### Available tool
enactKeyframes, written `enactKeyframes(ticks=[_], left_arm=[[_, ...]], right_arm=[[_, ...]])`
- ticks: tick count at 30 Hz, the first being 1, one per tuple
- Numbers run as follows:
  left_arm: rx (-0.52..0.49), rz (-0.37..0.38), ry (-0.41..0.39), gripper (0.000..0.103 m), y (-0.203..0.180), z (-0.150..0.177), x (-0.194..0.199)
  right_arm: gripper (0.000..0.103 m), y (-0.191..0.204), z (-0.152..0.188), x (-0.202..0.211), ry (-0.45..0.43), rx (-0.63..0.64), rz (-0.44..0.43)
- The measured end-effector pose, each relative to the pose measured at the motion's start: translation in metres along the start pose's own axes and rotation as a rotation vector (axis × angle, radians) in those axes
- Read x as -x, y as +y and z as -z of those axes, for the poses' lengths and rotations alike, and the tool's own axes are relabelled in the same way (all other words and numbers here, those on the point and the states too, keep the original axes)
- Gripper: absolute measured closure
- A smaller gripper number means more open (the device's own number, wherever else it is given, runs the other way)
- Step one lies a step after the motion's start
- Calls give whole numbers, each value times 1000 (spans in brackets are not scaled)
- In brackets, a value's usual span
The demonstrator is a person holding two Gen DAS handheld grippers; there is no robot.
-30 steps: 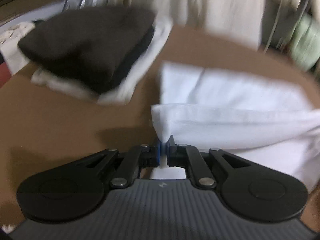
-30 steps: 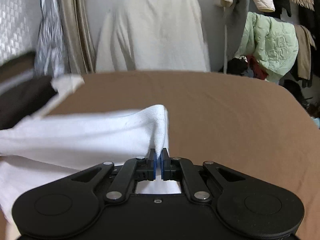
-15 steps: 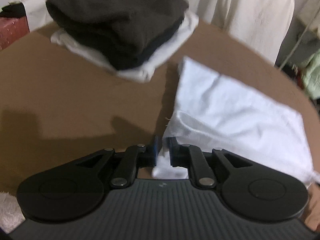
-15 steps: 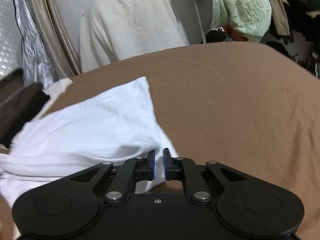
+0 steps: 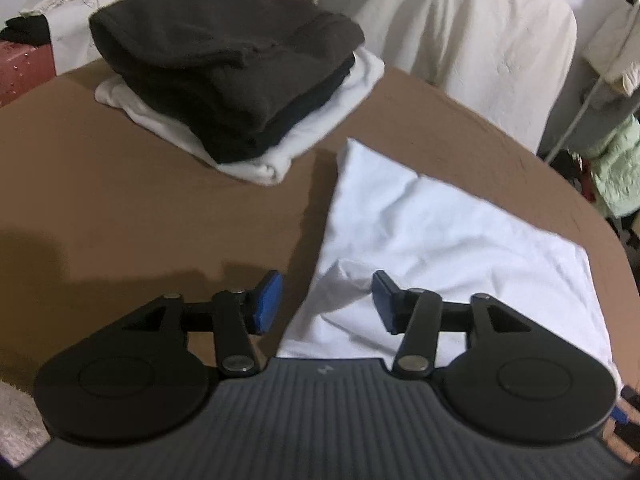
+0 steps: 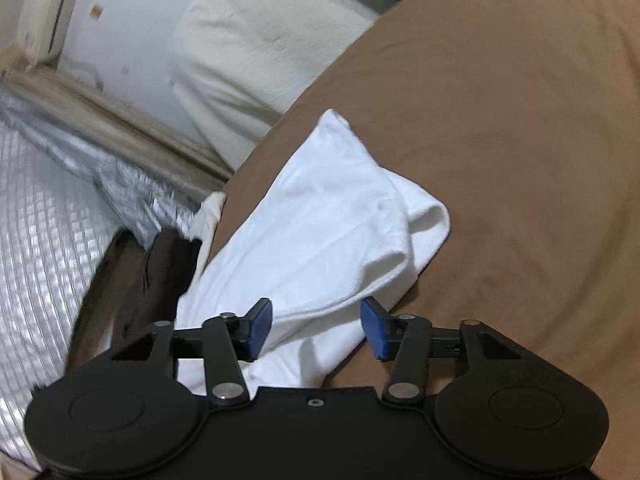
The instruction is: Fold clothes
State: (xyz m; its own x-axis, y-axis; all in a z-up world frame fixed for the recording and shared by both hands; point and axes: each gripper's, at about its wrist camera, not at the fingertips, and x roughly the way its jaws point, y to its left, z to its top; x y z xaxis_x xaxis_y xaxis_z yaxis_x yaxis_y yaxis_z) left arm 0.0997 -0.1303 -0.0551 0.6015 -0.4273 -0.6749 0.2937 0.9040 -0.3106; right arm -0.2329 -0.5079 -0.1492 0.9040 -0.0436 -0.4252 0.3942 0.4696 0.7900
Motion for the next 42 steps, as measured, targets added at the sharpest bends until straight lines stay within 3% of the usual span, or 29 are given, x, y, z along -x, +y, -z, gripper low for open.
enactKeyframes(ticks=[4, 5, 6, 7, 8, 9, 10, 12, 13, 15, 16, 17, 18, 22, 26, 28, 30, 32, 39, 42], left_arm=[[-50, -5, 26, 36, -16, -14, -20], [-64, -6, 45, 27, -19, -15, -26], [-81, -16, 79, 16, -23, -13, -35], [-98, -41, 138, 15, -26, -6, -46], [-116, -66, 198, 18, -29, 0, -57], [-129, -78, 249, 28, -30, 7, -65], [-125, -42, 264, 40, -27, 15, -65], [-130, 20, 239, 65, -25, 20, -50], [-158, 18, 208, 69, -26, 20, -41], [-157, 18, 168, 75, -27, 17, -27], [-151, 30, 155, 76, -28, 17, -21], [-149, 39, 144, 77, -29, 18, -14], [-160, 44, 134, 78, -30, 20, -8], [-243, 48, 144, 79, -35, 38, 10], [-217, 35, 259, 76, -33, 44, -5], [-165, 30, 226, 70, -26, 39, 1], [-107, 27, 161, 48, -19, 33, 13], [-35, 46, 110, 46, -9, 29, 22], [69, 17, 152, 39, -2, 25, 9], [106, 4, 55, 37, 5, 22, 25]], right_arm=[[46, -2, -1, -8, -13, -44, 1], [46, -1, -1, -8, -20, -41, -2], [46, 1, -1, -7, -29, -34, -3], [46, 3, -1, -7, -35, -28, -2], [46, 5, -1, -6, -40, -23, 1], [46, 5, -2, -7, -39, -22, 8], [46, 5, -3, -8, -38, -26, 17], [46, 4, -8, -10, -47, -40, 30], [46, 3, -11, -11, -48, -47, 51], [45, 4, -20, -15, -51, -68, 131], [54, 6, -23, -16, -63, -65, 129], [81, 8, -27, -16, -71, -56, 125], [93, 15, -29, -16, -73, -19, 116], [93, 51, -23, 8, -182, 244, 190], [93, 54, -25, -5, -151, 364, 352], [93, 45, -21, -13, -120, 348, 398], [93, 37, -17, -18, -104, 319, 397], [93, 33, -16, -20, -94, 310, 397], [93, 33, -19, -21, -101, 315, 397], [93, 37, -18, -19, -106, 339, 399]])
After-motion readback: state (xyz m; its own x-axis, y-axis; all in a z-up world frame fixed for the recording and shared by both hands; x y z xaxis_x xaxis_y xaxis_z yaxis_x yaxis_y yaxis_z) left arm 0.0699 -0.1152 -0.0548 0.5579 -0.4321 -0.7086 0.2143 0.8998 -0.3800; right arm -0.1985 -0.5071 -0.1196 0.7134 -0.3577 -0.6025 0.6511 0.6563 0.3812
